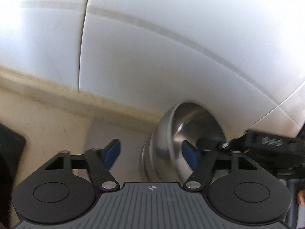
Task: Organize plates and bowls
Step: 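Close both grippers on the rim of the nested steel bowl stack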
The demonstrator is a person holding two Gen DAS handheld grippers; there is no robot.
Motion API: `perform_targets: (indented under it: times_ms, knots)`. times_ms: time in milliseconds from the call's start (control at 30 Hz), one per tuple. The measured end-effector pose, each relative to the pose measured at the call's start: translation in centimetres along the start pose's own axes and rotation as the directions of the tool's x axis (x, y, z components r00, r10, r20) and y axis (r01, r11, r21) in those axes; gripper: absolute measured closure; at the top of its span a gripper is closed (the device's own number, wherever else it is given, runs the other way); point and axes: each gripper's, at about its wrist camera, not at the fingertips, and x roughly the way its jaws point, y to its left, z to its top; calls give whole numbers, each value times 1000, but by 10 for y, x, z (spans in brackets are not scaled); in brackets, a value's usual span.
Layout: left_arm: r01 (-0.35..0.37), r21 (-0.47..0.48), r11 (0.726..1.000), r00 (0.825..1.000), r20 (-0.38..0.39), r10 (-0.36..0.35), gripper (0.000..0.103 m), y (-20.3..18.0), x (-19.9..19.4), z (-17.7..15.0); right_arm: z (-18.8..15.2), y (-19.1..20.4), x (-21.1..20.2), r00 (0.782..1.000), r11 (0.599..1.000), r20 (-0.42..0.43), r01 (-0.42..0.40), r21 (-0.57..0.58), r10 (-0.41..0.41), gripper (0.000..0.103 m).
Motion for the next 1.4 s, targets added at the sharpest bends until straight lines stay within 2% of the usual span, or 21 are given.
perform_targets:
  times_ms: [100,233,300,367,467,767,833,1100,1267,1400]
  knots:
    - [76,-47,996,997,-18,-76,35,7,7,-9,0,-3,-1,1000,1000,-2,0,9,0,53]
    - [30,63,998,1000,1,-30,36,-10,1,-11,-1,-3,1,1000,1000,-7,17,3,-17,53]
    - [26,83,996,999,21,-28,36,-13,-1,-15,-5,-1,6,1000,1000,-19,-6,8,6,51]
    - [59,97,994,998,9,-60,39,-16,1,-18,-7,4,7,1000,1000,2,6,-18,-6,51]
    - [36,121,992,999,11,-37,39,-24,-3,-20,-12,10,7,999,998,13,38,-55,-37,53]
    - [27,138,990,999,18,-30,40,-28,-10,-25,-10,19,-4,998,994,23,62,-89,-60,61]
    - [48,127,991,999,18,-51,40,-23,-8,-28,-12,17,-5,998,994,33,62,-91,-59,67]
    - [46,80,996,999,0,-46,40,-16,-4,-26,-14,10,0,999,999,13,31,-42,-30,69]
    - [22,110,994,1000,-4,-22,42,-21,0,-26,-12,13,-6,999,998,29,42,-57,-41,72]
    - [35,94,995,999,-12,-34,43,-20,-2,-23,-9,9,-14,999,999,49,22,-43,-19,72]
